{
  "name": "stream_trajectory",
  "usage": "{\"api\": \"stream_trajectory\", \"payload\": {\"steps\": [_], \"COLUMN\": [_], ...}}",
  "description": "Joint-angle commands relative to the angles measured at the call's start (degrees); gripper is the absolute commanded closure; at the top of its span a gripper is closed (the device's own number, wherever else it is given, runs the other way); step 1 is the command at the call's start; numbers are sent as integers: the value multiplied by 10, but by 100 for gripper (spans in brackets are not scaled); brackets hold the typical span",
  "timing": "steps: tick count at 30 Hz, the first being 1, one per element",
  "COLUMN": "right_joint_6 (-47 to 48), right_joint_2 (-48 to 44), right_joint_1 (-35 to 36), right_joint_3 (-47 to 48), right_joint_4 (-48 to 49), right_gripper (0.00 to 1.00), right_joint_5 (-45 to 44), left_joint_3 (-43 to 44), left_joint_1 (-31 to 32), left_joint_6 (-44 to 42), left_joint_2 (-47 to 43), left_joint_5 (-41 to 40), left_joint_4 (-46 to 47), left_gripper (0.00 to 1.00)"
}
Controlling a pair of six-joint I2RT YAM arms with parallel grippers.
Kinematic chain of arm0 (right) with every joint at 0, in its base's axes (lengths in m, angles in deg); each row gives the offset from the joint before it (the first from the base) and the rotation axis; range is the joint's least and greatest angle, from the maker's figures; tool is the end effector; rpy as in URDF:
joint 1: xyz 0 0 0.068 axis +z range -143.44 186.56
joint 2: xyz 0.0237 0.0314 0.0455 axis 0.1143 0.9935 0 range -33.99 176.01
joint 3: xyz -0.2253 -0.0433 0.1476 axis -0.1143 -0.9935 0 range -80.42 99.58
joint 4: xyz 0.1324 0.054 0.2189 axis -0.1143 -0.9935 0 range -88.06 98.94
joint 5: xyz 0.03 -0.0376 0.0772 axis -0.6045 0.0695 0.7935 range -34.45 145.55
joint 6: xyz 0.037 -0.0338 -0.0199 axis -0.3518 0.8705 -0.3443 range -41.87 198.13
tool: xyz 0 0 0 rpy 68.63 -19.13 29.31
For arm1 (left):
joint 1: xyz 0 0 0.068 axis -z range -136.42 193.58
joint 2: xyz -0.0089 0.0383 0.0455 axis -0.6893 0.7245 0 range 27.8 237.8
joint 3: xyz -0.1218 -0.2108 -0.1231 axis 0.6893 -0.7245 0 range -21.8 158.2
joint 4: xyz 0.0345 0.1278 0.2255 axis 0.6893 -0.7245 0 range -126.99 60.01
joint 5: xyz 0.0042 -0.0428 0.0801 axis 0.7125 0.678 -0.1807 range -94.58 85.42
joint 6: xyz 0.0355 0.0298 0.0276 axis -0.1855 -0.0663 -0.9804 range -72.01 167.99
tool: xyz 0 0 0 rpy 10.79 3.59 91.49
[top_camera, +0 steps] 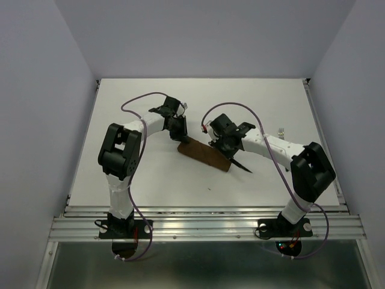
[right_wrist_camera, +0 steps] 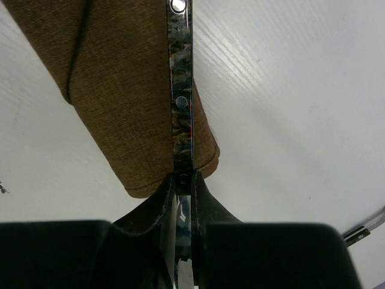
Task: Fold the napkin into a case and place the utensils inside
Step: Stuff the knife into the folded napkin.
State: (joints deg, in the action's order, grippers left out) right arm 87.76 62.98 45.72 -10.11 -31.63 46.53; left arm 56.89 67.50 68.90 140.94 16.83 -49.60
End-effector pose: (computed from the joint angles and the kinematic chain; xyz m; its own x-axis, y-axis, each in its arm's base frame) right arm 0.2673 0.2105 0.2186 -0.6084 -0.7086 -0.3573 -0.6882 0.6953 -0.2072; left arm 0.3810 -0.1833 0.1804 -0.8960 0.0341 -0.4428 0.2716 0.8309 -0.4856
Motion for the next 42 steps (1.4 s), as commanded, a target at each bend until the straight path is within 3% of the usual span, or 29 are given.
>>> {"api": "stream_trajectory", "payload": {"steps": [1,12,19,29,42], "right_joint_6": [40,89,116,130,145], "right_joint_2": [-14,13,33,74,108], "right_joint_1": [22,28,28,28,28], "right_joint_3": [-3,13,13,52,95], "right_joint_4": [16,30,28,44,49], "right_gripper": [99,99,99,99,99], "right_joint_5": [1,15,15,35,52], "left_joint_3": [16,35,5,9,1], "left_joint_1": [1,-3,-40,-52,-51], "left_joint_6": [-4,-12,10,-2,-8], "left_joint_2": [13,-41,-89,-8,16], "left_joint_5": [-6,-1,63,49,60], "left_joint_4": [6,-19,11,-2,0], "left_gripper": [87,87,87,87,87]}}
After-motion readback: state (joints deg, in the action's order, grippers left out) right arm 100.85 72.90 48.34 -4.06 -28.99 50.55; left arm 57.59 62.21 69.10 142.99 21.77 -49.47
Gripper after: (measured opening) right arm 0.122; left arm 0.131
